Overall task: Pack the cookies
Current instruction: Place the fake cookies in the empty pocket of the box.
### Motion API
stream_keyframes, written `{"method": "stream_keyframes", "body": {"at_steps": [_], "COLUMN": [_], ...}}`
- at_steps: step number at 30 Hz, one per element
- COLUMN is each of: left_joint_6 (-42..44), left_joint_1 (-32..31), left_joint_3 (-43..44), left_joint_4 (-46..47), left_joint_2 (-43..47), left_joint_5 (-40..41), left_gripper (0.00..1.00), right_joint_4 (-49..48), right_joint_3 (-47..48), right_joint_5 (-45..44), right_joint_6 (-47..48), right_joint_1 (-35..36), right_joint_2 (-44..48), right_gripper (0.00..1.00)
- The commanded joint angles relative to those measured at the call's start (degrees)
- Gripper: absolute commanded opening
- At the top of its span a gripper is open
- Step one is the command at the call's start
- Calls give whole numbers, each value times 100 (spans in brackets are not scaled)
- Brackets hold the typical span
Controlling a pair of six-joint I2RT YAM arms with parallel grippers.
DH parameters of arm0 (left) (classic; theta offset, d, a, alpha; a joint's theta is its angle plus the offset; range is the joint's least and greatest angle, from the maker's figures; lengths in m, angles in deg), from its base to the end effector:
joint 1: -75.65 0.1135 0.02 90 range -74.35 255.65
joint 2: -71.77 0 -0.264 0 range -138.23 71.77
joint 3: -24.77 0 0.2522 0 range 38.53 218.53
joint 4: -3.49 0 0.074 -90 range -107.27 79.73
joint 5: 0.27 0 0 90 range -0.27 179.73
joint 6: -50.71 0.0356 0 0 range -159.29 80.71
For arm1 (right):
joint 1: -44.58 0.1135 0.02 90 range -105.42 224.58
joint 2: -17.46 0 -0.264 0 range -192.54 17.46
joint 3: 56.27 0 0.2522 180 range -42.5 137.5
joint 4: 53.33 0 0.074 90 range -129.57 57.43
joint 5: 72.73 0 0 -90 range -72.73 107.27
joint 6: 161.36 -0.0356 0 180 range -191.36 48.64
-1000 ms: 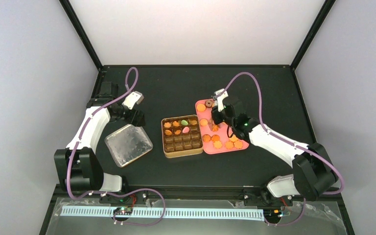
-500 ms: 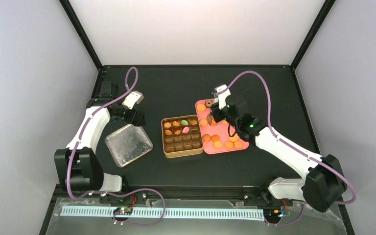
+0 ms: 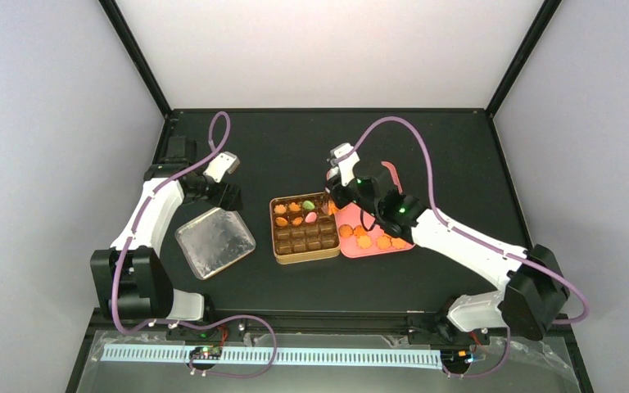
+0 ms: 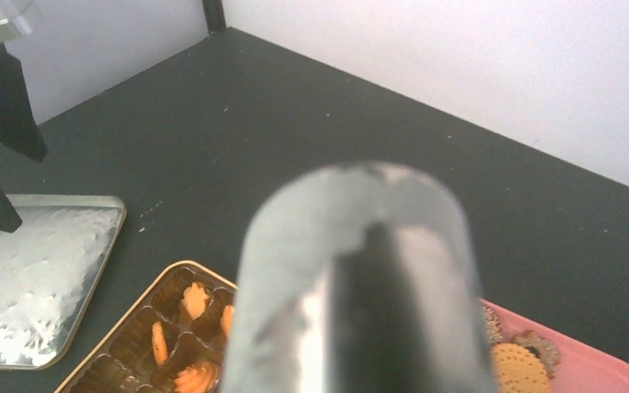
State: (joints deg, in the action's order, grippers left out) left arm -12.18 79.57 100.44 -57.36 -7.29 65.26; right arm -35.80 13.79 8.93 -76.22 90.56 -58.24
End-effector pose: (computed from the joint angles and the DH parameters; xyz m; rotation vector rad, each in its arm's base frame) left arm 0.2683 0.0036 0.2620 0.6423 2.4956 -0.3803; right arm 0.2165 0.2166 0.3016 -0.6105 1.9008 0.4334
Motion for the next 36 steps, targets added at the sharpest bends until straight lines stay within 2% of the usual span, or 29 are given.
{"method": "stream_keyframes", "body": {"at_steps": [1, 6, 14, 25, 36], "left_joint_6": [-35, -39, 17, 22, 31], "left_joint_1": [56, 79, 89, 90, 96], "left_joint_3": [243, 251, 226, 234, 243], "left_joint_4": [33, 31, 3, -3, -8], "left_joint_2": [102, 93, 111, 115, 125], "left_joint_5": [-27, -57, -61, -108, -116], "left_gripper": [89, 89, 89, 89, 89], "right_joint_4": [-348, -417, -456, -378, -377], "right_joint_3": [218, 284, 286, 217, 192], "right_joint_5": [64, 61, -14, 14, -86], "right_joint_6": [-73, -62, -23, -33, -76], "right_joint_1": [153, 208, 205, 209, 212], "right_joint_2": [-196, -384, -485, -358, -203], "right_gripper": [20, 22, 30, 37, 38]}}
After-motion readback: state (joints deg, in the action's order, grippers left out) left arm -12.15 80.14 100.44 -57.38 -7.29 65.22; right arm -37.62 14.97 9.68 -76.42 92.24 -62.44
